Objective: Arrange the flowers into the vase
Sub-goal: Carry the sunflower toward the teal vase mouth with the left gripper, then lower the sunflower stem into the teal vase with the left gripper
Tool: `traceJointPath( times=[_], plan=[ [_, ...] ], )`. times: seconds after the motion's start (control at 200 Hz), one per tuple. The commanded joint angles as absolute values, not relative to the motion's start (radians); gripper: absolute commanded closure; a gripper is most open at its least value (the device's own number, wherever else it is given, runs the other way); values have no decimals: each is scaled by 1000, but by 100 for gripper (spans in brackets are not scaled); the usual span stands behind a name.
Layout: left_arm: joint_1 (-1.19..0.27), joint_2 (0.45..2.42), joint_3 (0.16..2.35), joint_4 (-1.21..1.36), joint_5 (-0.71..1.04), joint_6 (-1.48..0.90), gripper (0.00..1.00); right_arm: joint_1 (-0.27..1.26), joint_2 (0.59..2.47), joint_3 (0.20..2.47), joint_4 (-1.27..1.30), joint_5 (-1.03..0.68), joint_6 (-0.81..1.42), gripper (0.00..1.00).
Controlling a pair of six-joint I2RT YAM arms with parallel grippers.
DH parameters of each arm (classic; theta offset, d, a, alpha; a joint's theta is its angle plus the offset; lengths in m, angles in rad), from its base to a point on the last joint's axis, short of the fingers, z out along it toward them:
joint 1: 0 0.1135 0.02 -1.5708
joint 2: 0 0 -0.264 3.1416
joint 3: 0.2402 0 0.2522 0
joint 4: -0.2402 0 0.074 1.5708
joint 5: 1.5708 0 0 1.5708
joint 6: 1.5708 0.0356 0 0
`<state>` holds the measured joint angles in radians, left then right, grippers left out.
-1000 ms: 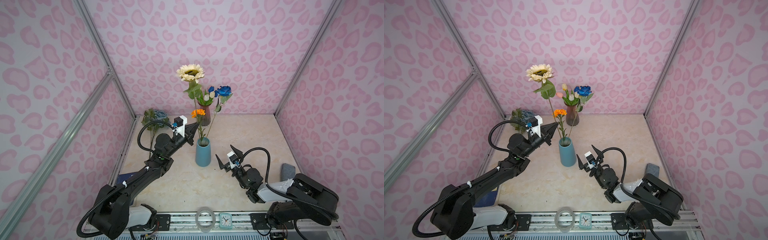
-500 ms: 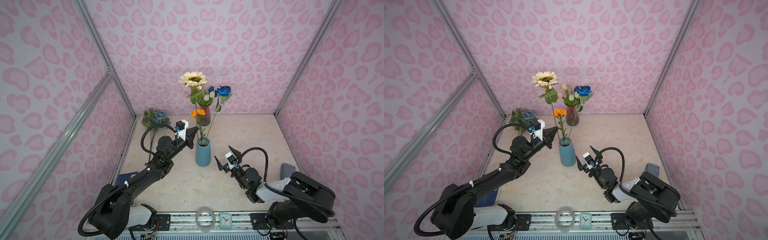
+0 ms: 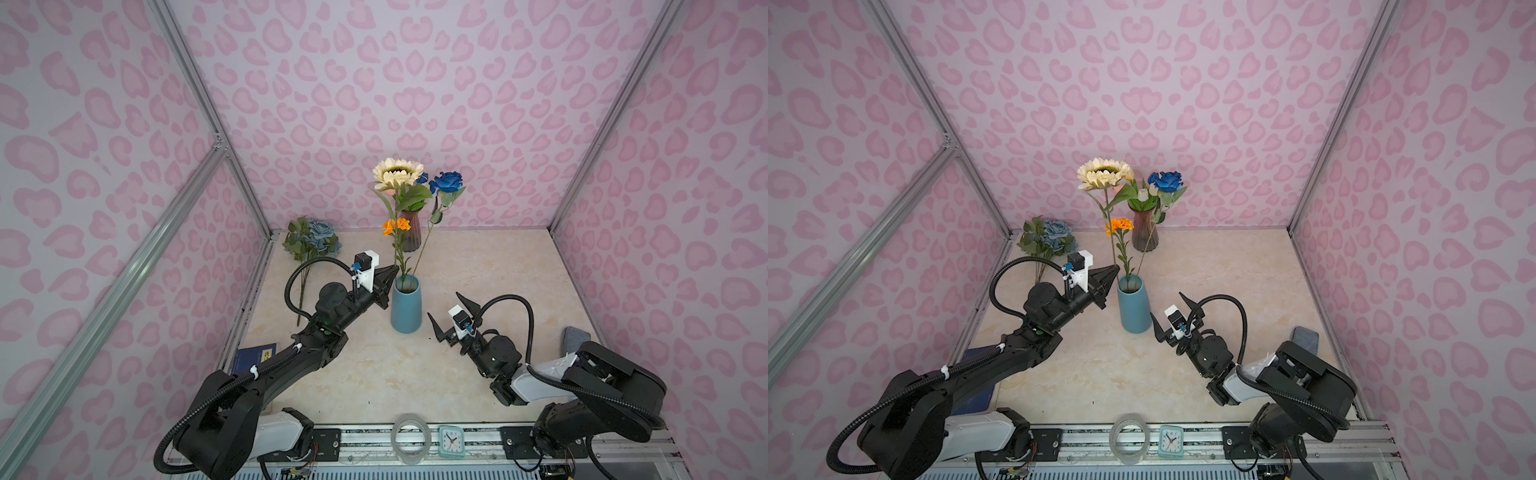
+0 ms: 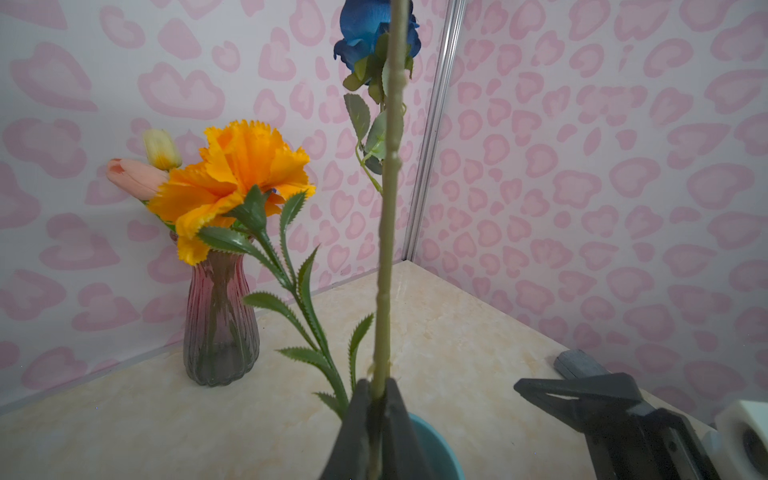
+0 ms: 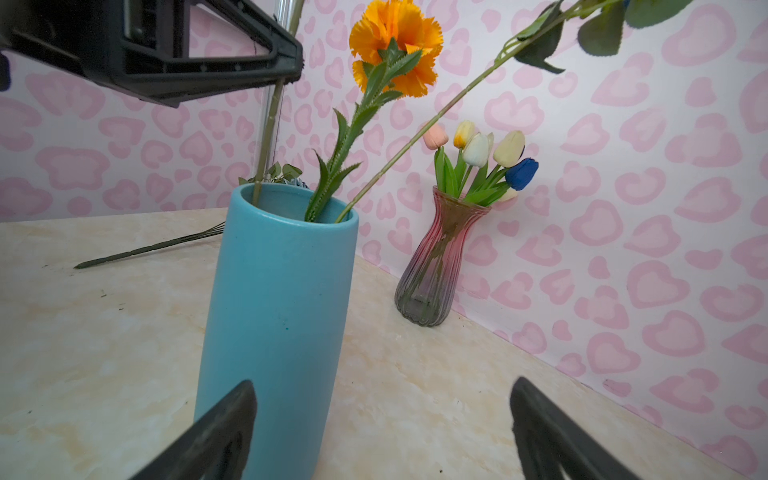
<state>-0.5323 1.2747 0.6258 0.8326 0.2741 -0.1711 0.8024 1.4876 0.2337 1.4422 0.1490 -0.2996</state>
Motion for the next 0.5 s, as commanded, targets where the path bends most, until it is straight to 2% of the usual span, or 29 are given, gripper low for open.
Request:
traceJointPath(
  times=[0.0,0.495],
  plan=[
    [-538,1262,607,882,255,-162,90,802,1493,235,1493,140,-299,6],
    [-549,1221,541,860,209,-154,83,803,1510,236,1508,134,-296,5]
  ],
)
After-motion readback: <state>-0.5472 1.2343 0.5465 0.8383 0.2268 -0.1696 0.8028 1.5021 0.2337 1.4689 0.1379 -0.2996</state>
